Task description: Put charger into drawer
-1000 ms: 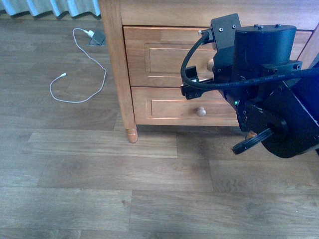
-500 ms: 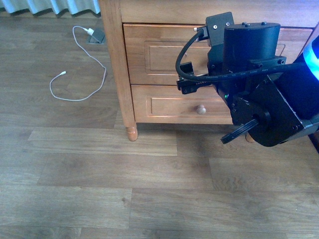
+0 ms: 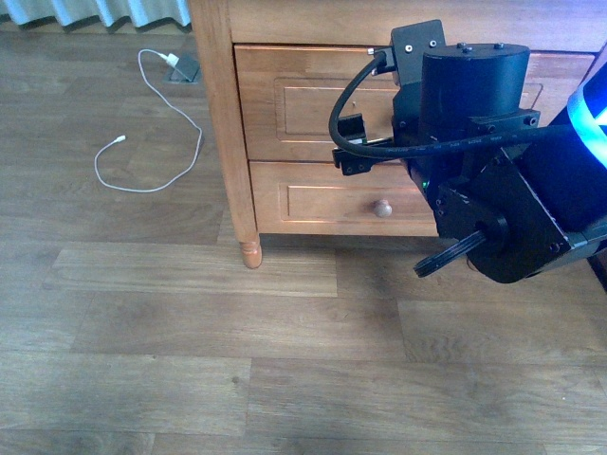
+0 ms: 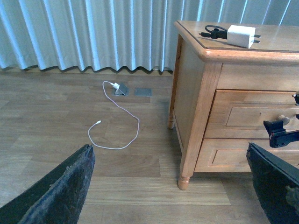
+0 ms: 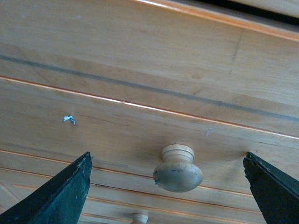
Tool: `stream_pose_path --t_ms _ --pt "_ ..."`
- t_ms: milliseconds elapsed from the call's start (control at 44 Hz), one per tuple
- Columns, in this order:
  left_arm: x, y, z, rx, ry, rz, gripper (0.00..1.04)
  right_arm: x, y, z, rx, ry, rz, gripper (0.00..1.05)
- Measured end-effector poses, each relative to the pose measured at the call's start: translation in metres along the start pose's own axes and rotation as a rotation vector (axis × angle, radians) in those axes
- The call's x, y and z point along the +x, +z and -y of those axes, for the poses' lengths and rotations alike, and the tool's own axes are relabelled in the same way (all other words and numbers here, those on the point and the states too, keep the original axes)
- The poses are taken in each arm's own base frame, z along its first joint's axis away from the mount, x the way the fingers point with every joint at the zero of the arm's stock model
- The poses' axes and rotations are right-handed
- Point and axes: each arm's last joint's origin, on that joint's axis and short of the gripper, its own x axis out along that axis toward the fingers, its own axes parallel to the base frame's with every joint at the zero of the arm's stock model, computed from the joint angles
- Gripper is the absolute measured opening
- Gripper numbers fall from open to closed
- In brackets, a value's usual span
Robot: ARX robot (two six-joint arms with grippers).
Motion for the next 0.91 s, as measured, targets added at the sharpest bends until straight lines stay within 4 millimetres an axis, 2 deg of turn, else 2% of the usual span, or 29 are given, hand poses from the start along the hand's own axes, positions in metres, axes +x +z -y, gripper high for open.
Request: stream_pose_path --t_ms 182,250,364,455,773,909 --pt "0.000 0.000 0.000 0.000 0.000 0.000 0.99 0.000 0.000 0.000 -0.003 0.000 0.000 0.69" --pt "0.000 0.000 0.000 0.000 0.000 0.000 0.99 0.001 0.000 0.000 -0.009 0.001 -0.003 0.54" --pt "0.000 0.000 0.000 0.000 0.000 0.000 0.99 0.002 0.001 -0.001 -0.017 0.001 -0.012 0.37" --pt "0.000 0.000 0.000 0.000 0.000 0.000 0.99 0.002 0.000 0.000 -0.020 0.002 -0.016 0.26" --pt "0.000 0.000 0.000 0.000 0.000 0.000 0.99 0.002 0.001 0.000 -0.023 0.010 -0.053 0.23" --pt "0.000 0.000 0.000 0.000 0.000 0.000 0.99 -0.009 0.005 0.006 -0.011 0.065 -0.125 0.22"
